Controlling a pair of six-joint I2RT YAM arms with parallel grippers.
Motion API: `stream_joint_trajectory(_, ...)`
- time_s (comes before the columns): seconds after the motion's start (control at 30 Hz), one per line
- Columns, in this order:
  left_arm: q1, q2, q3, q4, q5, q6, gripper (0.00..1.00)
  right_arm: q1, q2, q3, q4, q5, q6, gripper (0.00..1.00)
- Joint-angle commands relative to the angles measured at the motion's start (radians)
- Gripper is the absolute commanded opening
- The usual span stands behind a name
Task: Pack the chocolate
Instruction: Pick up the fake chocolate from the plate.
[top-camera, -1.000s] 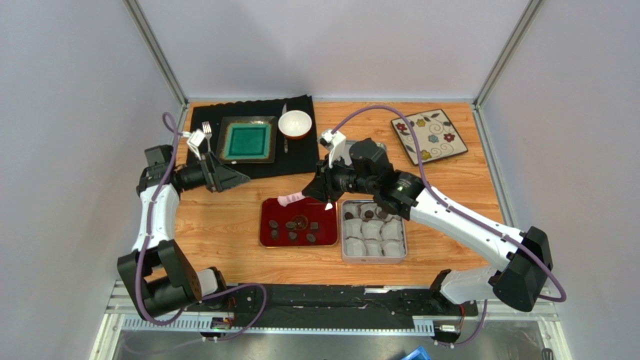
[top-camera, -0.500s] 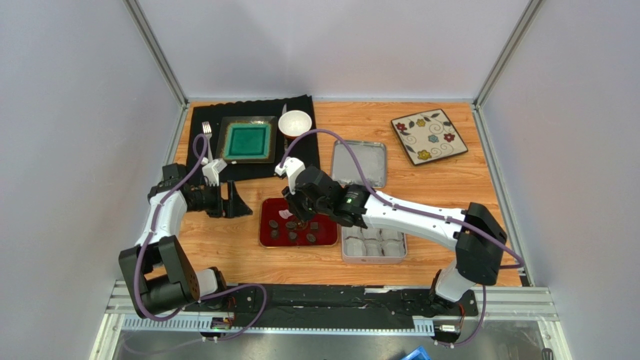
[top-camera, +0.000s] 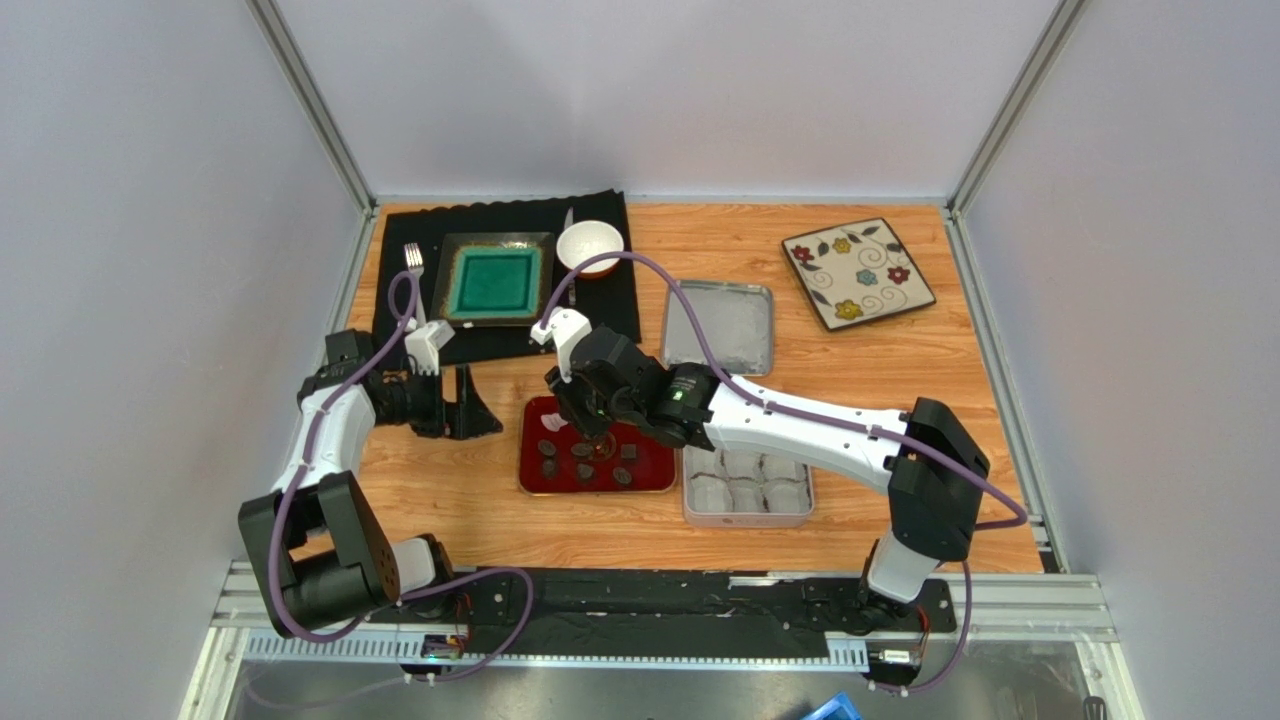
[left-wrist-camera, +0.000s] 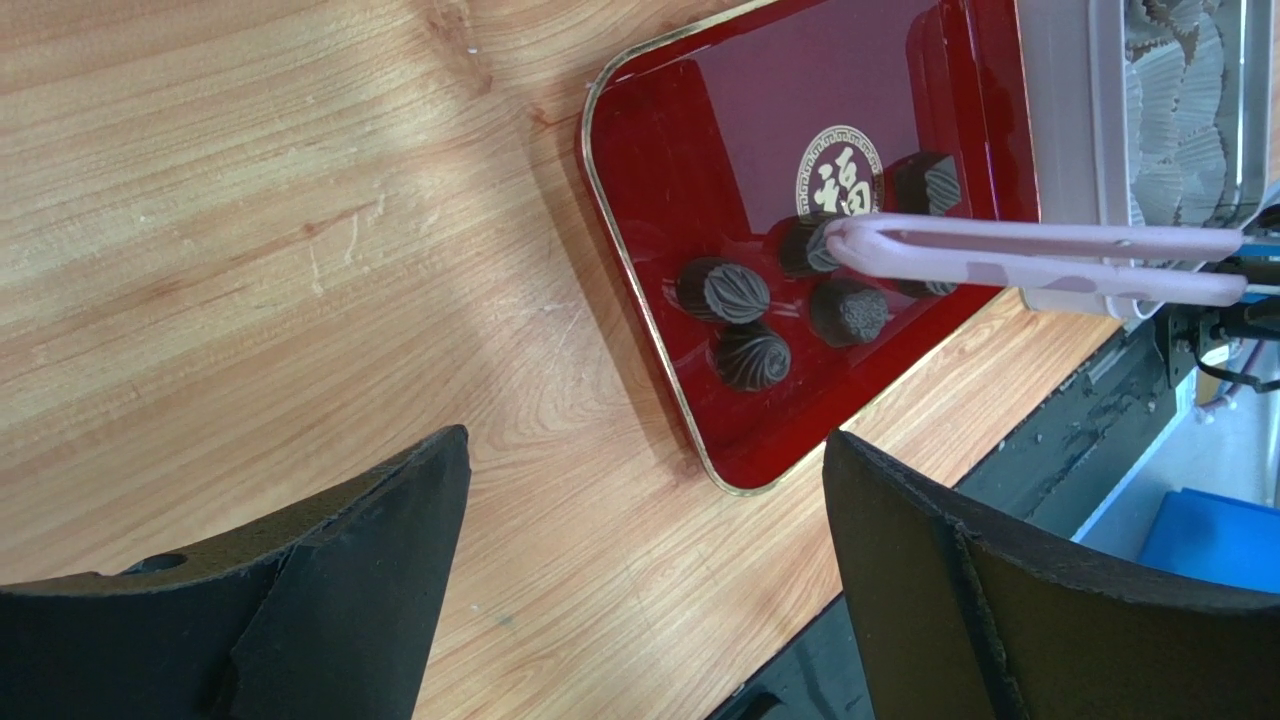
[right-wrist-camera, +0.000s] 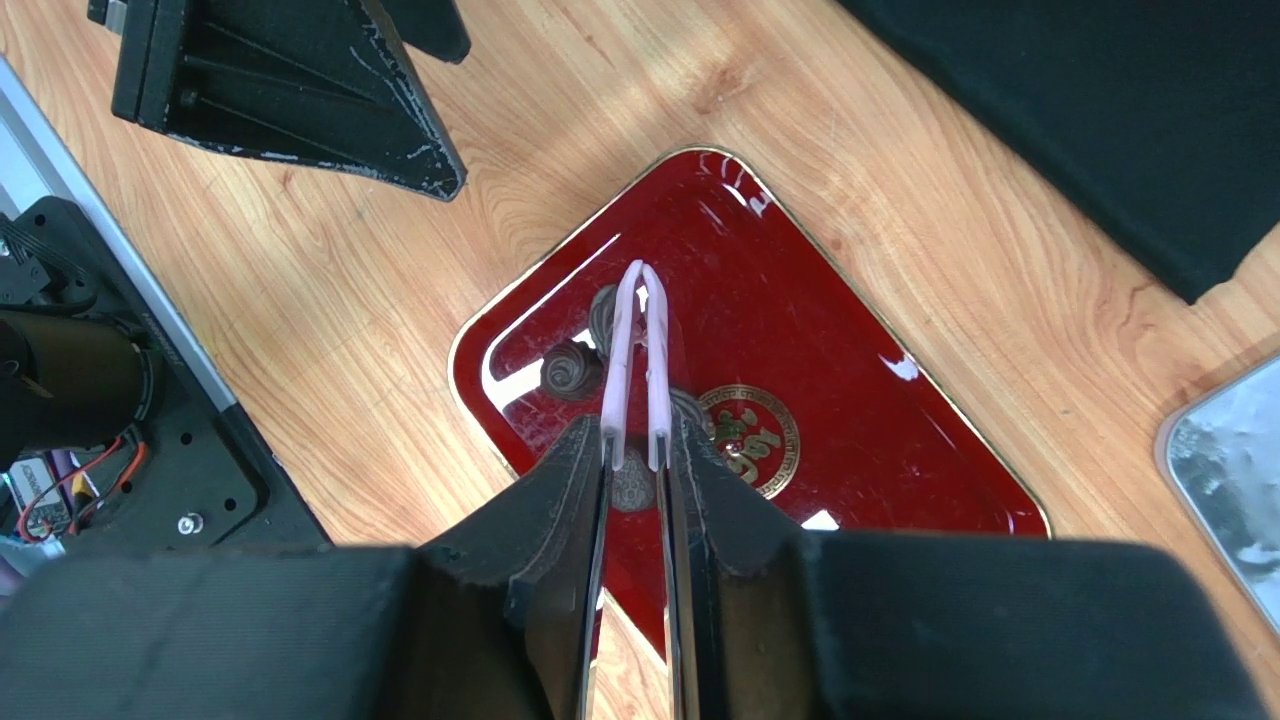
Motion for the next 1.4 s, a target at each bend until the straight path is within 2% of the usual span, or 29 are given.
stream_joint_trajectory(0.0,0.005,-0.031,-0.014,0.026,0.003,0.027,0.96,0.005,0.013,0.050,0.052,-0.031,0.025,0.22)
stream_joint_trajectory(0.37,0.004,-0.034,-0.017,0.030,0.020,0.018,0.96,0.014,0.038,0.060,0.056,-0.054,0.043,0.27)
stream_joint_trajectory(1.37,0.005,-0.049,-0.005,0.020,0.040,0.017,0.96,0.016,0.103,0.080,0.059,-0.051,0.040,0.30)
